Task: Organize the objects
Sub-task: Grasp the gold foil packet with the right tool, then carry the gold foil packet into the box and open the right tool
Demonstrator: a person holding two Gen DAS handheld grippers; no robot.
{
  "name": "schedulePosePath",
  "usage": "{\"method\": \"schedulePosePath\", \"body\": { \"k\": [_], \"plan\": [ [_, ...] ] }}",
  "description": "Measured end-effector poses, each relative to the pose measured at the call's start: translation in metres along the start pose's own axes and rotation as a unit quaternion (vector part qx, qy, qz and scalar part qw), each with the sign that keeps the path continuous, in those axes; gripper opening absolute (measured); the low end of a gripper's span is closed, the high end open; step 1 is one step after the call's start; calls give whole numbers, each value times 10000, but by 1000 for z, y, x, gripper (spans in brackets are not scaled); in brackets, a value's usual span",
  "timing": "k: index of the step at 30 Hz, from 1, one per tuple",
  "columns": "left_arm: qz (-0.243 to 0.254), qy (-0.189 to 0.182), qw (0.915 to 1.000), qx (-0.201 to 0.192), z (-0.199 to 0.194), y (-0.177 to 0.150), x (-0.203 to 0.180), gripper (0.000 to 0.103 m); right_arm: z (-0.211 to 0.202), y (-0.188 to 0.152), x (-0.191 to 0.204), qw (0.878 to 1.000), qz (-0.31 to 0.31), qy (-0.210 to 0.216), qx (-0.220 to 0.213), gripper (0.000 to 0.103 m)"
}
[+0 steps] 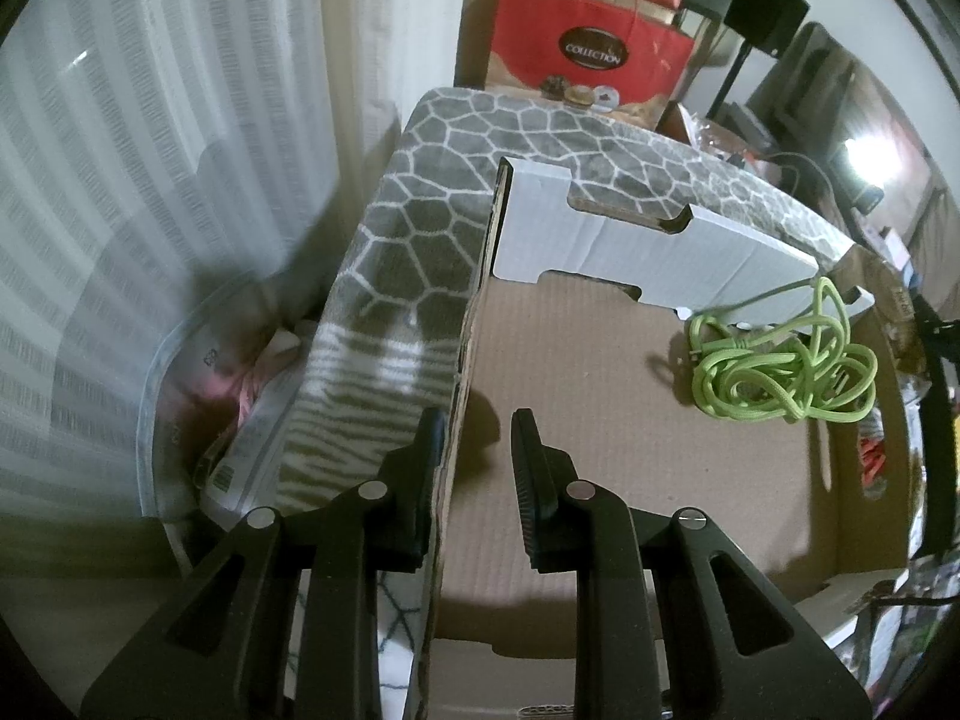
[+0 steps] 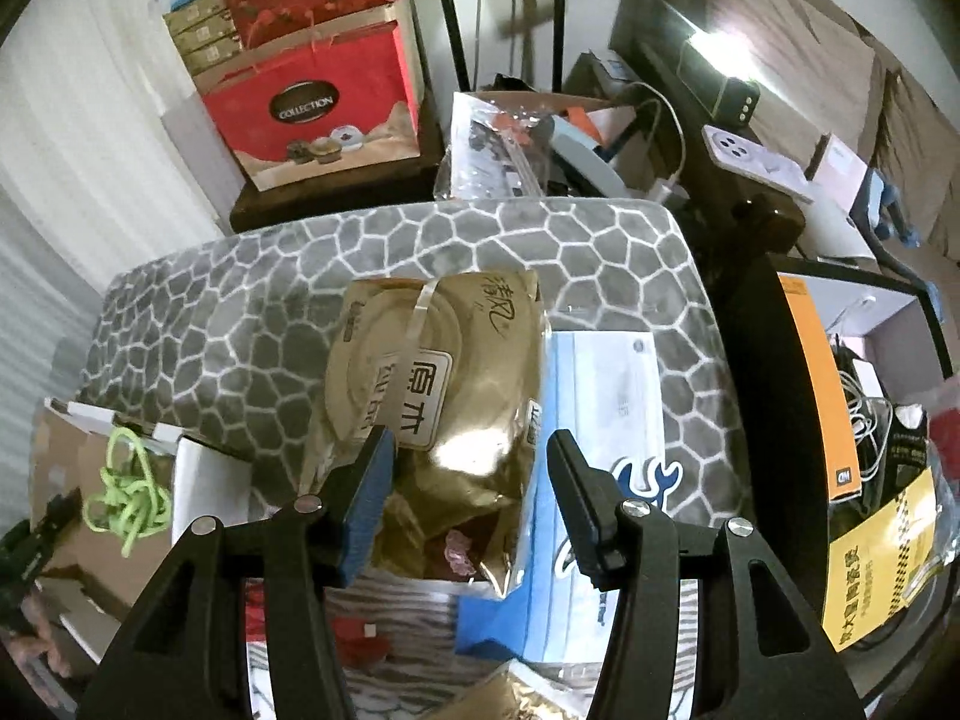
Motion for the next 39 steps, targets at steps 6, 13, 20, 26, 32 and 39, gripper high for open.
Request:
{"method": "schedulePosePath", "body": {
  "k": [6, 13, 20, 26, 32, 39],
  "plan": [
    [-3, -4, 10000, 0, 0, 0, 0, 20, 6, 0, -1, 10000, -23, 27, 72, 14],
    [-9, -13, 10000, 2, 0, 0, 0, 20, -2, 6, -7, 9995, 159, 240, -104, 7],
    [-11, -12, 10000, 2, 0, -1, 0, 20, -25, 13, 0, 9984, 83, 455, -316, 6],
    [-17, -21, 10000, 11, 0, 0, 0, 20, -54, 17, 11, 9965, -135, 668, -494, 5],
    [-29, -29, 10000, 15, 0, -1, 0, 20, -92, 17, 31, 9925, -530, 870, -680, 5],
    [4, -3, 10000, 9, 1, 0, -1, 20, -127, 6, 73, 9825, -1159, 1249, -746, 5]
  ]
}}
Point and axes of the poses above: each gripper's, at about its wrist camera, not at the fingertips, and z roughly the way its jaws point, x to its left, y to its top, the point moved 7 cm from there along z, roughly the way its jaws point
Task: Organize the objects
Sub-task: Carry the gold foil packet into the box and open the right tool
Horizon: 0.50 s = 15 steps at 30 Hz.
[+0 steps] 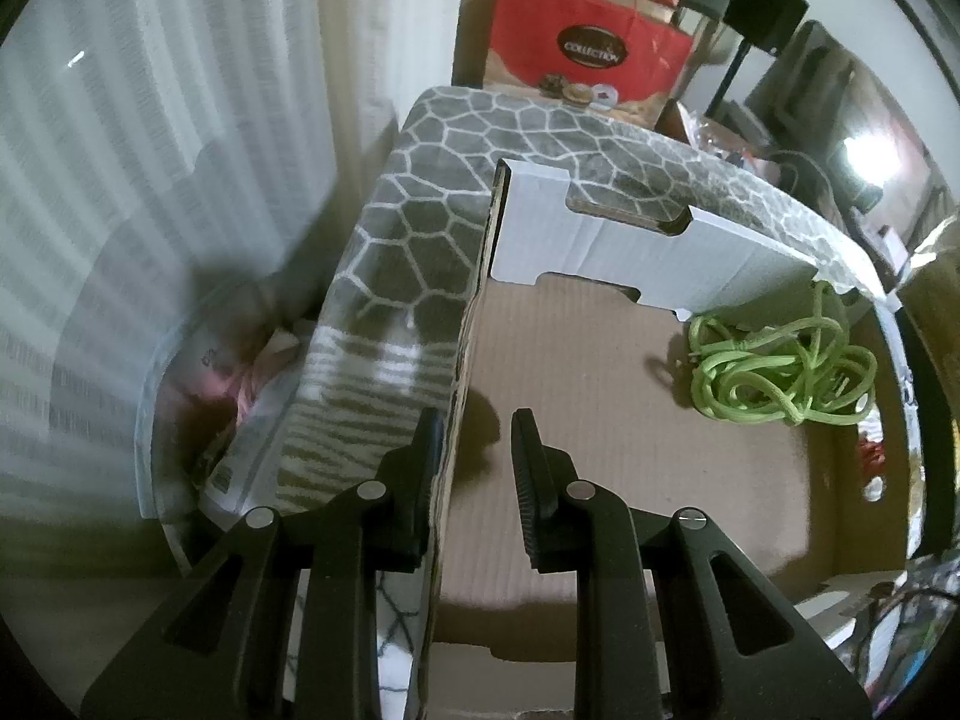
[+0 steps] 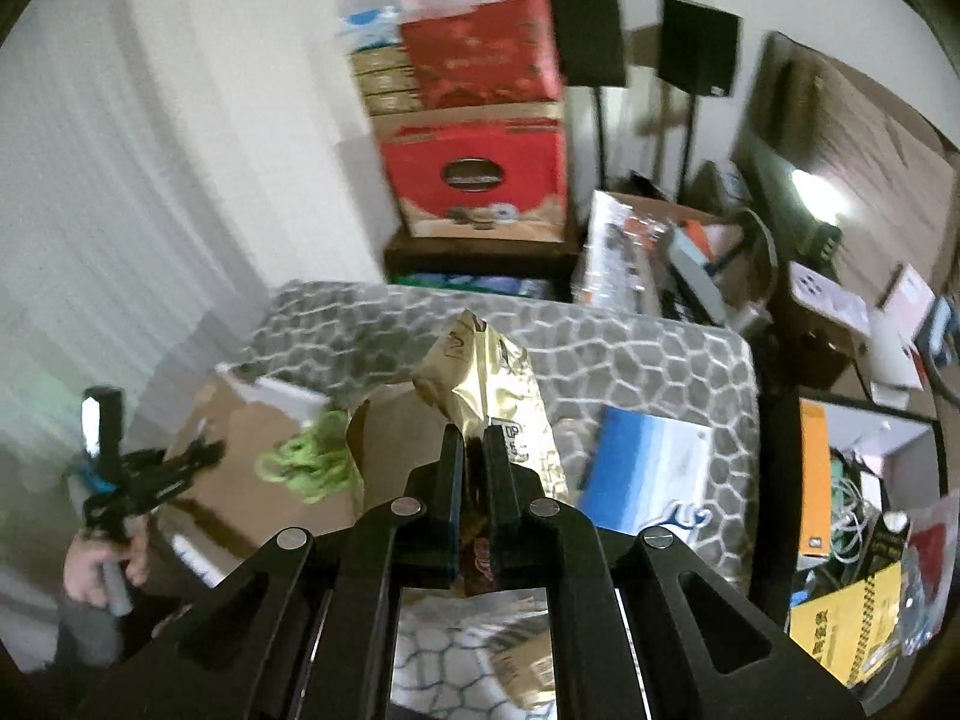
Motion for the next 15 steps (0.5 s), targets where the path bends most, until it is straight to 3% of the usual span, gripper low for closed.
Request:
{"method": "schedulePosePath", "body": {
  "k": [8, 15],
  "plan": [
    [5, -6, 10000, 22, 1, -1, -1, 20, 7, -12, 69, 9932, -760, 824, 327, 5],
    [0, -21, 10000, 43, 1, 1, -3, 20, 33, -27, 123, 9720, -1464, 1620, 866, 5]
  ]
}}
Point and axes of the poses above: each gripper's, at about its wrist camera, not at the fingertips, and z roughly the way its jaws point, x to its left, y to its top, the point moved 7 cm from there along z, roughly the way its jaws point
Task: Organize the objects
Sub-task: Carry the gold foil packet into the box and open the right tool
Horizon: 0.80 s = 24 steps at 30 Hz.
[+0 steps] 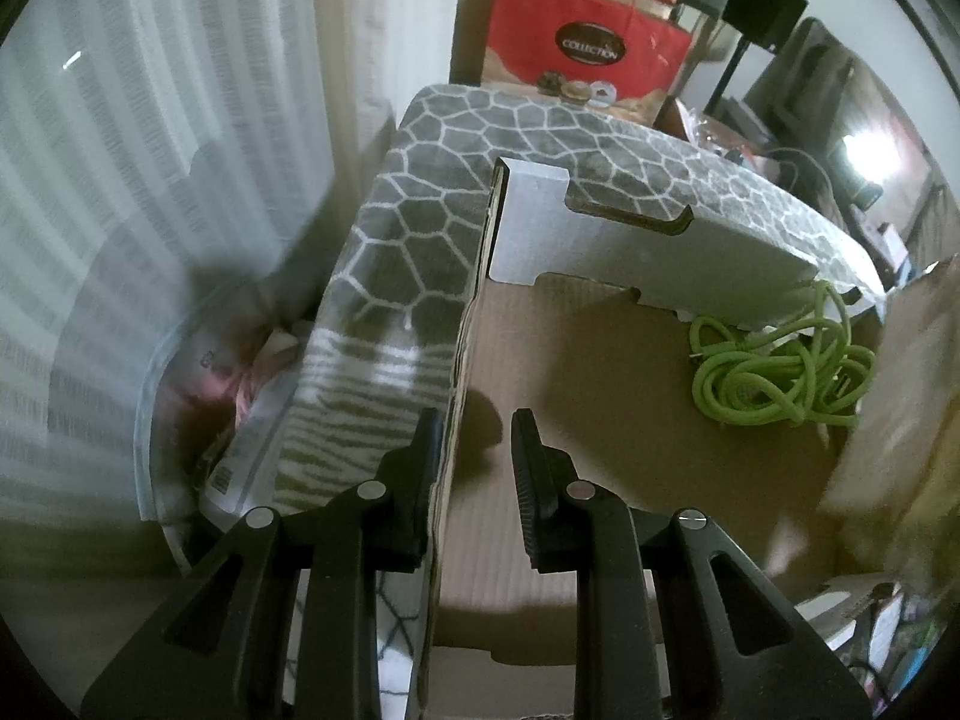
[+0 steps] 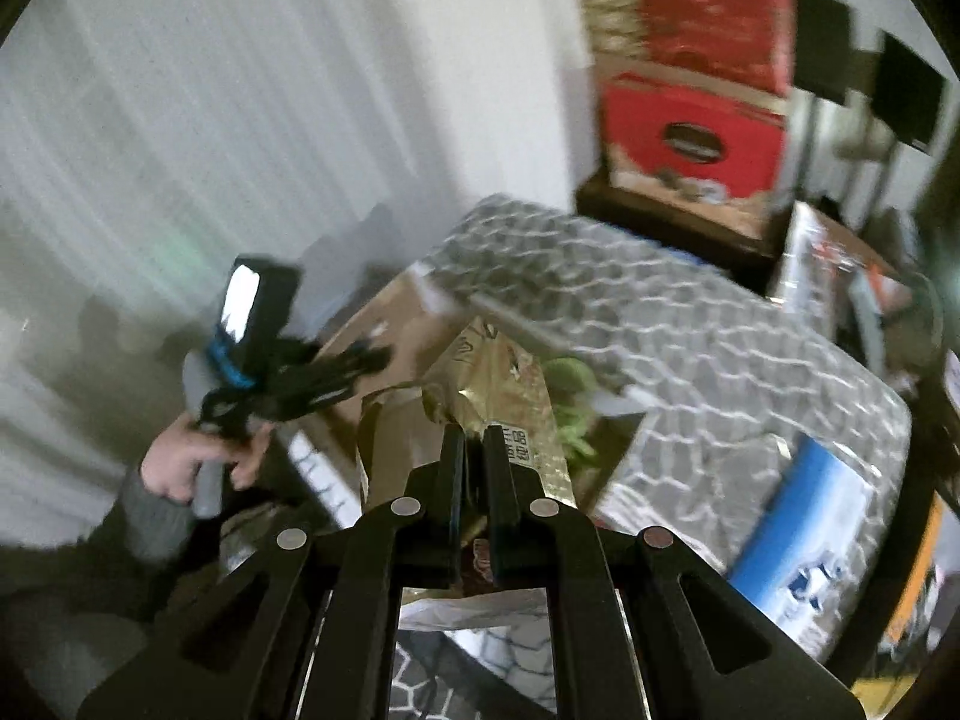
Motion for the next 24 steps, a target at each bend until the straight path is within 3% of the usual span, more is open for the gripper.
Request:
{"method": "schedulePosePath", "body": {
  "k": [6, 14, 19, 21, 24],
  "plan": [
    [-8, -40, 10000, 23, -1, 1, 0, 20, 39, 0, 15, 9960, -470, 502, 563, 4],
    [-6, -53, 10000, 22, 0, 2, 2, 20, 80, 1, 1, 9935, -656, 27, 927, 7],
    [-52, -73, 10000, 30, -2, 3, 5, 20, 80, -4, -3, 9945, -611, -279, 800, 10],
    [-139, -51, 9999, -65, -8, 5, 9, 20, 79, -7, -7, 9949, -496, -443, 765, 20],
    [-223, -17, 9995, -214, -18, 10, 15, 21, 82, -14, -13, 9952, -279, -479, 807, 21]
  ]
}}
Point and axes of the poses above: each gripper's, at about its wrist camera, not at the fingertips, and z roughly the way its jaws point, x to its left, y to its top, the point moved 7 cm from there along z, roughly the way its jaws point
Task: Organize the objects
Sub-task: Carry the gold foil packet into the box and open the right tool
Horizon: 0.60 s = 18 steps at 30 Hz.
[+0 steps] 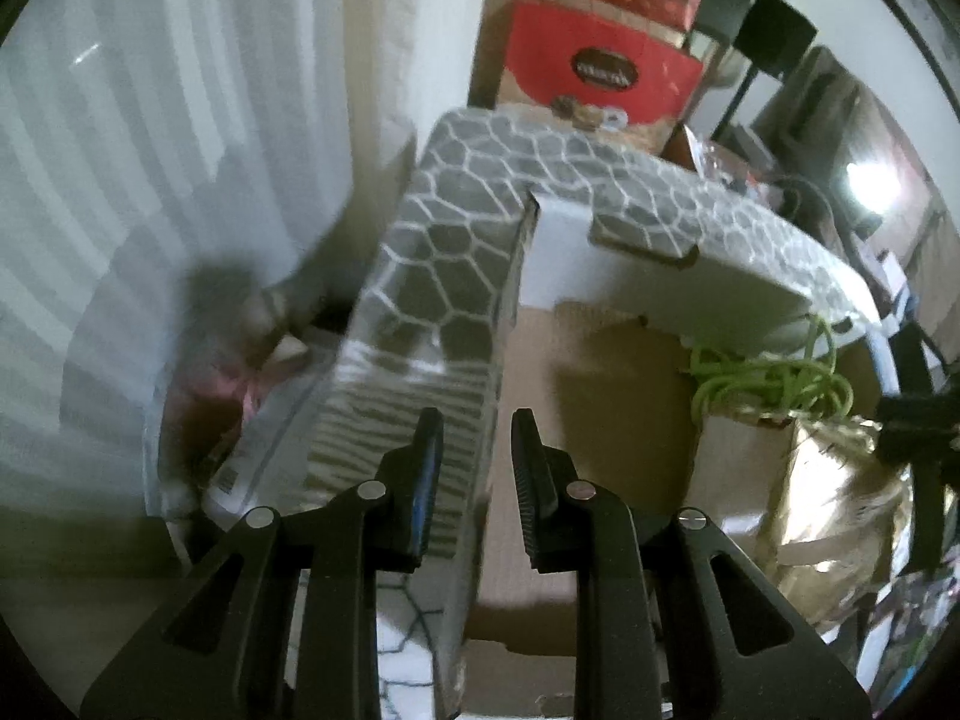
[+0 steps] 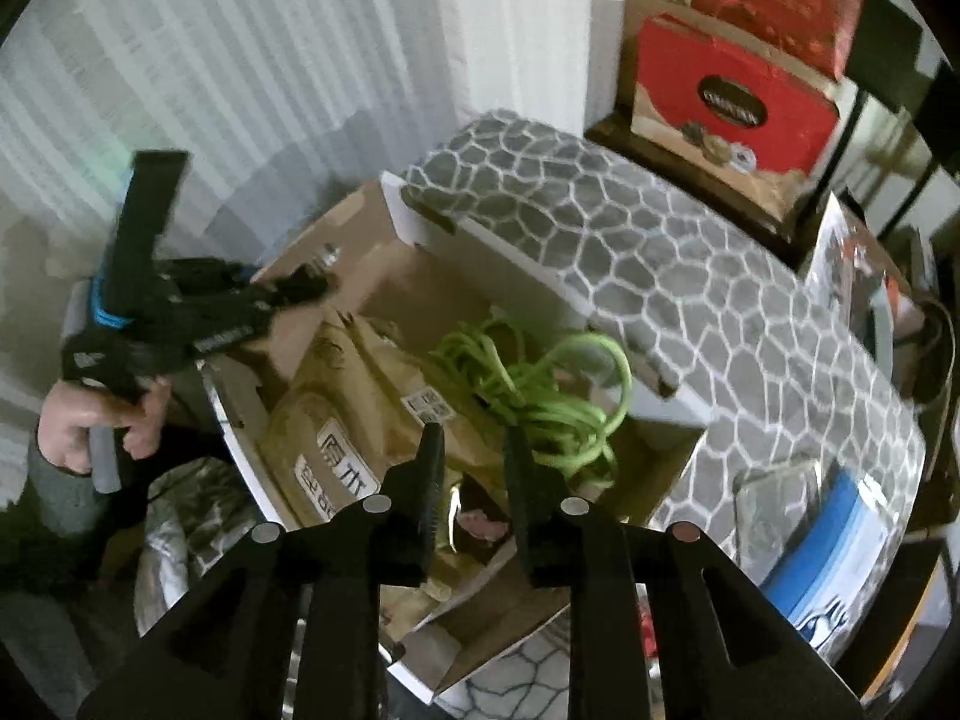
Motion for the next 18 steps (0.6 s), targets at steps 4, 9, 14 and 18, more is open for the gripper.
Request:
{"method": "schedulePosePath", "body": {
  "k": [4, 9, 14, 18],
  "plan": [
    [9, -76, 9999, -116, -12, 6, 0, 27, 19, -9, -15, 9990, 377, -52, 241, 20],
    [307, -331, 9989, -135, -23, 10, -19, 44, 33, -12, -39, 9948, 970, 43, 310, 21],
    [607, -257, 9978, -121, -23, 13, -40, 62, 12, -1, -47, 9938, 1107, -19, -105, 23],
    [598, -209, 9979, -140, -22, 16, -42, 62, 3, 9, -53, 9926, 1094, -453, -268, 32]
  ]
}}
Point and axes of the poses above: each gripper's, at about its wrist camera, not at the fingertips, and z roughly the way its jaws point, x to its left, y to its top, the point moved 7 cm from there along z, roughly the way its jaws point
